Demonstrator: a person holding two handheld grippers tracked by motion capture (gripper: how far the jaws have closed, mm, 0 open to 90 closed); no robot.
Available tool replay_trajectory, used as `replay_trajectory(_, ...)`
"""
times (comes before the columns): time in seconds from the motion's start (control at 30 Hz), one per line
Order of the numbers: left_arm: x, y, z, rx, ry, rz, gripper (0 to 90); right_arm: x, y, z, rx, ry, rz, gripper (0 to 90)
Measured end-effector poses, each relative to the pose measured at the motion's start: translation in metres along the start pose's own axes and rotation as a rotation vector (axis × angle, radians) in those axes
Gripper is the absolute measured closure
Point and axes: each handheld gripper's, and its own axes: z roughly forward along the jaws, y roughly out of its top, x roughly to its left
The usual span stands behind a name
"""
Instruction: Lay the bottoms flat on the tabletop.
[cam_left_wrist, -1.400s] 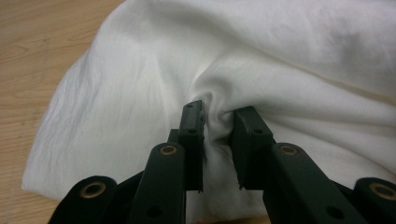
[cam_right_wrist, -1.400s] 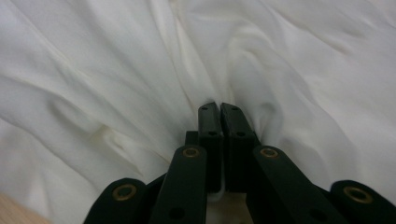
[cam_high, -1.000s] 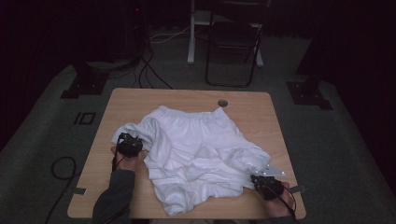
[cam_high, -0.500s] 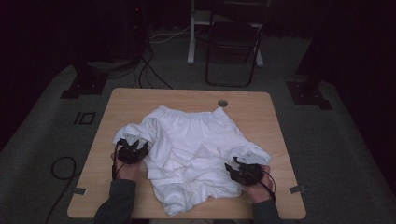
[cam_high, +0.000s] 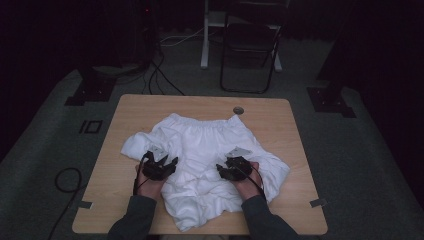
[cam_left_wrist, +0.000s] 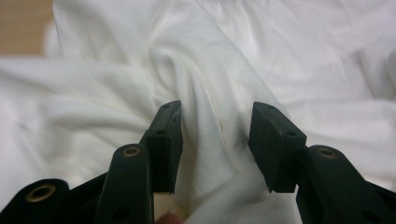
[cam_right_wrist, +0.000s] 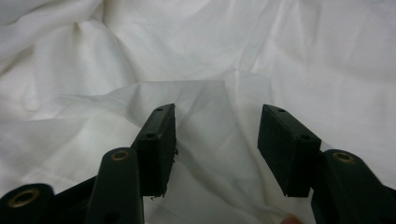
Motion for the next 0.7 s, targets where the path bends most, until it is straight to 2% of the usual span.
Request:
replay_trajectory(0.03,-0.001,-0.002,0.002,0.008,-0.001,0.005,54.6,0.000,-0.001,0.004,0.028,-0.003,-0.001,48.6)
replay_trajectory(0.07,-0.001,-0.002,0.002,0.008,-0.001,0.005,54.9,0.000,-0.001,0.004,0.028,-0.003,-0.001,48.6)
replay_trajectory(0.1,-0.001,-0.005,0.005,0.016,0.000,0.008,54.9,-0.001,-0.002,0.007,0.060,-0.007,-0.001,52.9)
replay_trajectory(0.13,-0.001,-0.006,0.006,0.021,0.000,0.007,55.1,0.000,-0.007,0.009,0.102,0.009,-0.006,65.2)
replay_trajectory(0.2,-0.001,-0.008,0.007,0.028,0.005,0.014,55.6,0.001,-0.013,0.003,0.122,0.002,-0.032,75.8)
replay_trajectory(0.27,-0.001,-0.009,0.008,0.037,0.010,0.020,56.5,0.002,-0.019,-0.006,0.130,-0.009,-0.041,82.3)
replay_trajectory(0.37,-0.001,-0.012,0.009,0.041,0.015,0.021,57.3,-0.001,-0.037,-0.030,0.133,-0.024,-0.053,85.3)
replay_trajectory(0.6,-0.003,-0.013,0.007,0.053,0.027,0.027,57.6,-0.012,-0.074,-0.074,0.153,-0.050,-0.033,86.1)
replay_trajectory(0.7,-0.006,-0.014,-0.002,0.060,0.027,0.030,57.6,-0.013,-0.089,-0.092,0.172,-0.036,-0.028,86.2)
